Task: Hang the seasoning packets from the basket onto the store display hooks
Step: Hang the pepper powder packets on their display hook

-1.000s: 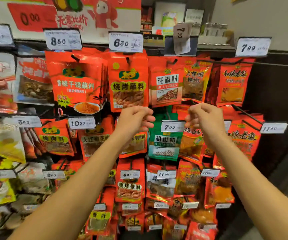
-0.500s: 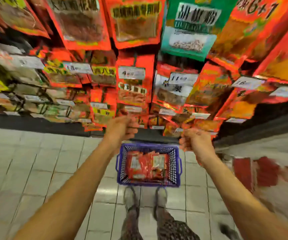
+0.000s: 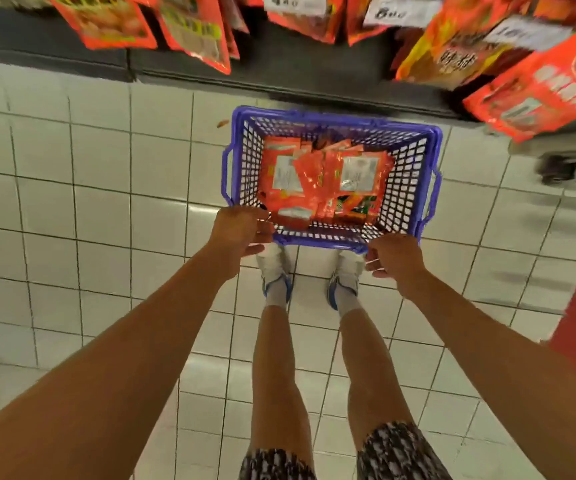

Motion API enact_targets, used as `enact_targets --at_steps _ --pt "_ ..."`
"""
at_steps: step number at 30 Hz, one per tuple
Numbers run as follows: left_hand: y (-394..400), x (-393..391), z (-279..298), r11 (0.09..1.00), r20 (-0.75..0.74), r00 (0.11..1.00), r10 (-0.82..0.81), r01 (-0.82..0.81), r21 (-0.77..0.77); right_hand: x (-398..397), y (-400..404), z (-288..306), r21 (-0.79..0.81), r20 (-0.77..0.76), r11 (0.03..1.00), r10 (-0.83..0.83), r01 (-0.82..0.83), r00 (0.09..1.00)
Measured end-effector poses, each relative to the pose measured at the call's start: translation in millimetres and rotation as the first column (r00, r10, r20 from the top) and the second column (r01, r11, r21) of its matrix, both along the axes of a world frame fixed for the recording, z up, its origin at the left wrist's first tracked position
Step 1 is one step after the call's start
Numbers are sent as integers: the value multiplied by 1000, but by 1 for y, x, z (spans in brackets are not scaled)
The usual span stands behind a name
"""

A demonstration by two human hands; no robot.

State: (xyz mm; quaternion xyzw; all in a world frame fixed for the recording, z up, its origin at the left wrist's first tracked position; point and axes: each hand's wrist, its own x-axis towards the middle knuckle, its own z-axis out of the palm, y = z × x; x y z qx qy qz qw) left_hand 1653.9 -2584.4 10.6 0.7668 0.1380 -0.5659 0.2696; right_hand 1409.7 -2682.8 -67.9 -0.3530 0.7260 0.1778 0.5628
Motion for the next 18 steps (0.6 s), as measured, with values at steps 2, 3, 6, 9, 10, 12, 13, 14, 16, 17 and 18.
enact_targets --at_steps 2,3,6,9,10,12,13,14,16,17,18 --pt "1 -4 -51 998 -4 998 -56 56 19 -3 4 -54 41 -19 989 145 -144 989" --pt "1 -6 -75 995 -4 996 -94 94 26 -5 3 -81 -8 -42 957 290 -291 956" --pt "1 -9 -145 990 -56 990 -127 130 46 -2 -3 -146 -168 -192 759 601 -629 776" --pt "2 -7 -206 986 -114 983 -145 152 64 4 -18 -215 -272 -271 601 702 -752 659" --pt "4 -7 -226 985 -124 980 -153 162 62 6 -25 -240 -274 -293 533 747 -801 597" --pt "12 -6 -260 976 -84 974 -208 212 45 12 -36 -281 -254 -388 381 802 -889 455" --pt "17 -6 -276 969 -48 969 -243 245 34 16 -41 -299 -255 -430 330 803 -909 412" --pt "22 -5 -290 957 -14 958 -287 287 31 20 -45 -315 -251 -457 285 807 -925 373" --pt "30 -3 -312 926 34 926 -375 373 57 26 -47 -339 -215 -485 220 822 -951 300" --pt "32 -1 -322 924 29 925 -379 376 69 26 -46 -347 -193 -496 195 826 -962 267" --pt "33 1 -328 937 -1 940 -342 341 76 24 -45 -351 -191 -506 181 824 -965 255"
